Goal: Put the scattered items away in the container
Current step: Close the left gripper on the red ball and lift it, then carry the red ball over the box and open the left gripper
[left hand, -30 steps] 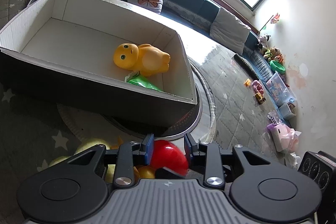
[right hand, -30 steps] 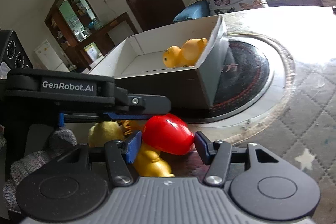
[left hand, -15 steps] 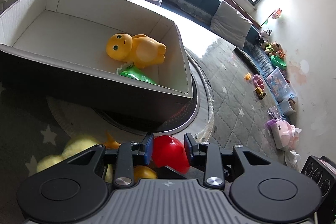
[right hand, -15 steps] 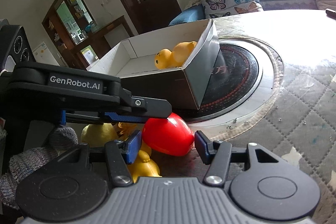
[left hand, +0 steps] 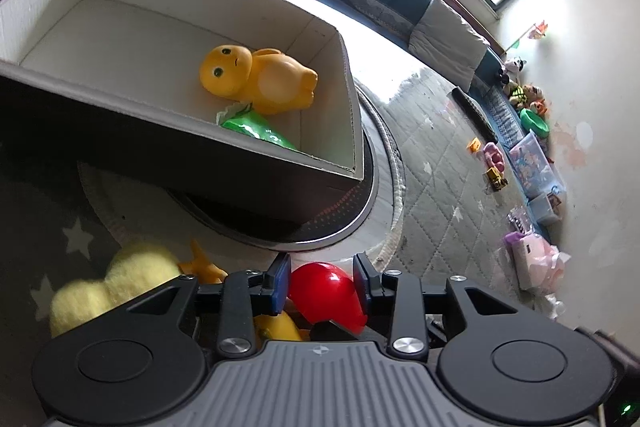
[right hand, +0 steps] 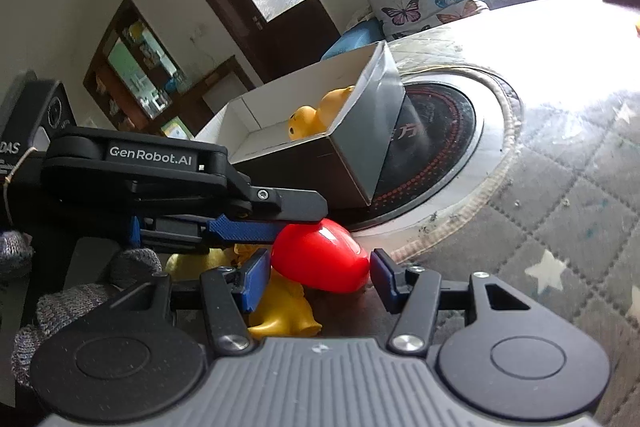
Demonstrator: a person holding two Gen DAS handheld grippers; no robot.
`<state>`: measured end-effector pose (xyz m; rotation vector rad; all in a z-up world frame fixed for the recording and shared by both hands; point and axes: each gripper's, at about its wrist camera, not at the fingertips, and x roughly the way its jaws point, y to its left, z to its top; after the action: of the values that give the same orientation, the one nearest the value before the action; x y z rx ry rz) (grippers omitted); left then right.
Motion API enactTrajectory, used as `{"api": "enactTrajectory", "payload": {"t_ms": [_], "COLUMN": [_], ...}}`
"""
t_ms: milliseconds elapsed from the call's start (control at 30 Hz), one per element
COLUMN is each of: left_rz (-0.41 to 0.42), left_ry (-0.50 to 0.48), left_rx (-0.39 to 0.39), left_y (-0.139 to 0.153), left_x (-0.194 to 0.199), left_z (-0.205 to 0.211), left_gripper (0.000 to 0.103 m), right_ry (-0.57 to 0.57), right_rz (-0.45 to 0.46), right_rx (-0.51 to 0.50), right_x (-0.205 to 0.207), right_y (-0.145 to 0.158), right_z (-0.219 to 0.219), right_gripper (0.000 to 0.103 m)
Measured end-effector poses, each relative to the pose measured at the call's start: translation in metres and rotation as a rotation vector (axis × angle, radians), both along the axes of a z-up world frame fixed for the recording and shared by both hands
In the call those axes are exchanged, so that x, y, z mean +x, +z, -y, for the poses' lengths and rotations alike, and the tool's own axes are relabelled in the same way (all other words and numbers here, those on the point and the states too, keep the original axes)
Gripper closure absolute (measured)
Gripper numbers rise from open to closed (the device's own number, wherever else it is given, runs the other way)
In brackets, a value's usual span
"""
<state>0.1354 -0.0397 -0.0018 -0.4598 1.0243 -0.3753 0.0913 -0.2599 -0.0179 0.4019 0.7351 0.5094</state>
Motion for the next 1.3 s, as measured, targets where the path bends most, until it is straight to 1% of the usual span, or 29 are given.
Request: {"api": "enactTrajectory", "payload": {"t_ms": [267, 400, 533, 600, 700, 867, 933, 1133, 1300], "left_rz": [-0.063, -0.108, -0.152, -0.163, -0.163, -0.136, -0.116, -0.017, 0.065], "left_ry": [0.067, 0.102, 0.125, 0.129, 0.115, 0.073, 0.066, 0.043, 0.049], "left_rx": [-0.095, -0.165, -0.22, -0.227, -0.205, -0.175, -0.165, -0.138, -0.143], "left_y": [-0.005, -0.011, -0.019, -0.02, -0.019, -0.014, -0.01, 0.014, 0.037], "left_x": [0.003, 0.003, 0.004, 0.005, 0.006, 0.002, -0.002, -0.012, -0.009], "left_z": [-0.008, -0.012, -0.012, -0.01, -0.004, 0.003, 0.003, 0.0, -0.007], "left_gripper": [0.066, 0.065, 0.064, 0.064, 0.065, 0.066, 0.069, 0.071, 0.072], "right_ry": [-0.046, -0.07, -0.078, -0.076, -0.065, -0.053, -0.049, -0.024, 0.001], "right_rz": [-0.008, -0.033, -0.037, -0.039, -0.04, -0.024, -0.013, 0.062, 0.13], "right_rx": [0.075, 0.138, 0.155, 0.162, 0.162, 0.137, 0.125, 0.071, 0.045], "right_x": [0.001, 0.004, 0.005, 0.006, 0.007, 0.007, 0.005, 0.002, 0.013], "right_y": [-0.01, -0.016, -0.019, -0.021, -0.022, -0.02, -0.017, 0.004, 0.028], "right_z": [0.013, 0.022, 0.023, 0.023, 0.02, 0.014, 0.013, 0.004, -0.006], "right_gripper": [0.048, 0.048, 0.048, 0.048, 0.048, 0.048, 0.048, 0.048, 0.049]}}
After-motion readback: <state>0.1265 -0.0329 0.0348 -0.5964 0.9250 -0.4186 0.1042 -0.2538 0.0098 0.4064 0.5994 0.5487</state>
